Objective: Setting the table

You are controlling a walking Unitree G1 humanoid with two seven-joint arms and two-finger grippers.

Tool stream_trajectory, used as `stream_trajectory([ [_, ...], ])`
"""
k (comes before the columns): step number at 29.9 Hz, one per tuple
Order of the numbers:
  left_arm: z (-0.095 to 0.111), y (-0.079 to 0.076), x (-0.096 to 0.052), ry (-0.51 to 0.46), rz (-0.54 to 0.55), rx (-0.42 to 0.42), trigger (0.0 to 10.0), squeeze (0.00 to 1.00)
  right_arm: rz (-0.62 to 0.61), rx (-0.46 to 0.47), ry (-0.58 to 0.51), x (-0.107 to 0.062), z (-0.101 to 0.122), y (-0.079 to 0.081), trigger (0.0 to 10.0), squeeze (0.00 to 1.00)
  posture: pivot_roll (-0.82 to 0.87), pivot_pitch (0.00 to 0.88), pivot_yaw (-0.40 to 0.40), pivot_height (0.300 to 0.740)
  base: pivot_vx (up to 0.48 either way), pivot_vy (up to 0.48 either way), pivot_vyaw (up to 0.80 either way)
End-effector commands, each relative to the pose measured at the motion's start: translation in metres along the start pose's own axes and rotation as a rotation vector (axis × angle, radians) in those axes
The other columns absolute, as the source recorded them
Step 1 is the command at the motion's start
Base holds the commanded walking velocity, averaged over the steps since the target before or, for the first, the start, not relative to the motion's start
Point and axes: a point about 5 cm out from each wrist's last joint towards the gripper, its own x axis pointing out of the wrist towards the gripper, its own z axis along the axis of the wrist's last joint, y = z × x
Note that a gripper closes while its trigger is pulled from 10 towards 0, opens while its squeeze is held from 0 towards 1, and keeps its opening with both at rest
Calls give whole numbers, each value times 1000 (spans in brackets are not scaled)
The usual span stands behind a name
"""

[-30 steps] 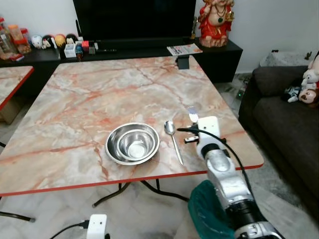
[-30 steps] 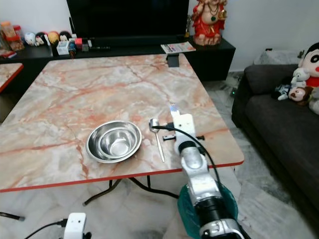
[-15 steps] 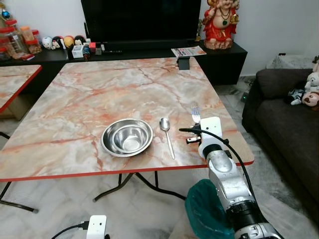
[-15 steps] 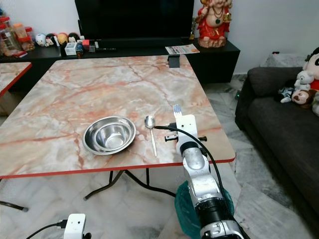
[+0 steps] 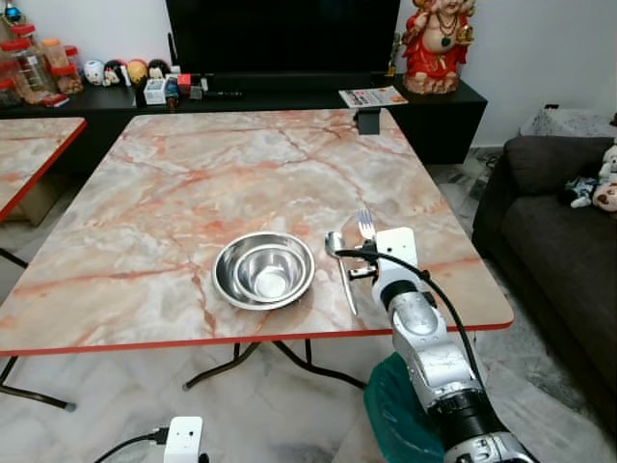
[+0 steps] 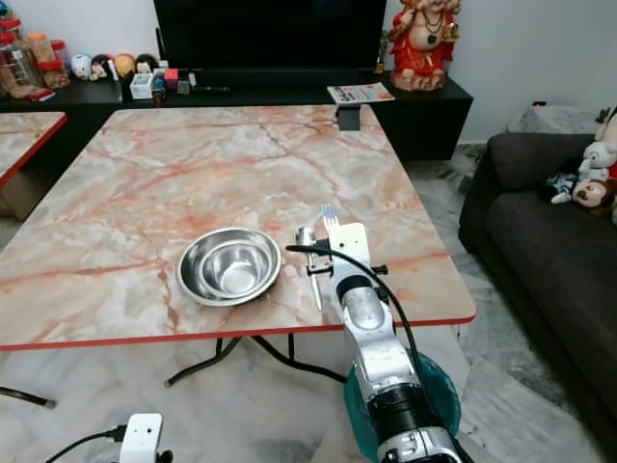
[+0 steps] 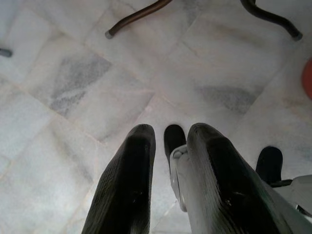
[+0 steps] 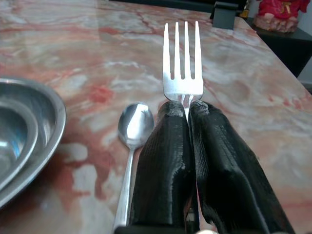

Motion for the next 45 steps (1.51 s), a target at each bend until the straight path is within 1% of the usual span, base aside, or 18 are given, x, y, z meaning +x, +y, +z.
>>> stream_trajectory([
  [1, 1, 0, 0, 0, 6, -2, 10000, 0, 15, -2, -22, 2, 7, 3, 10000, 0, -23, 0, -13, 740, 262, 0, 0],
  [6, 2, 0, 1, -2, 5, -5, 10000, 0, 19, 1, -5, 2, 5, 6, 10000, 0, -26, 0, -13, 740, 267, 0, -603],
  [8, 2, 0, 1, -2, 5, -7, 10000, 0, 30, 9, -24, 2, 7, 8, 10000, 0, -26, 0, -13, 740, 262, 0, -800],
  [12, 1, -1, 0, -1, 5, -11, 10000, 0, 39, -7, -30, 0, 7, 10, 10000, 0, -25, 0, -13, 740, 266, 0, 0],
  [18, 1, -1, 0, -5, 3, -22, 10000, 0, 51, -7, -28, -1, 6, 13, 10000, 0, -24, 0, -13, 740, 0, 0, 0],
  [21, 1, -1, 0, -4, 3, -18, 10000, 0, 48, -9, -12, -4, 2, 12, 10000, 0, -24, 0, -13, 740, 0, 0, 0],
  [23, 1, -1, 0, -1, -2, -14, 10000, 0, 47, -19, 19, -8, -6, 11, 10000, 0, -30, 0, -9, 740, 0, 0, 0],
  [28, 1, -1, 0, -1, -4, -12, 10000, 0, 47, -21, 29, -9, -9, 11, 10000, 0, -34, 0, -7, 740, 0, 0, 0],
  [31, 1, -2, 0, 0, -11, -6, 10000, 0, 43, -10, 40, -5, -10, 9, 10000, 0, -35, 0, -6, 740, 0, 0, 0],
  [40, 1, -3, 0, 0, -13, -4, 10000, 0, 37, -7, 50, -3, -11, 9, 10000, 0, -36, 0, -6, 740, 0, 0, 0],
  [41, 2, -4, 1, -2, -17, 0, 10000, 0, 44, 0, 71, 8, -12, 10, 10000, 0, -32, 0, -11, 740, 0, 0, 0],
  [43, 3, -4, 1, -3, -15, -3, 10000, 0, 50, 6, 84, 15, -11, 10, 10000, 0, -25, 0, -12, 740, 0, 0, 0],
  [45, 2, -4, 1, -1, -13, -5, 10000, 0, 56, 12, 88, 17, -11, 12, 10000, 0, -25, 0, -12, 740, 0, 0, 0],
])
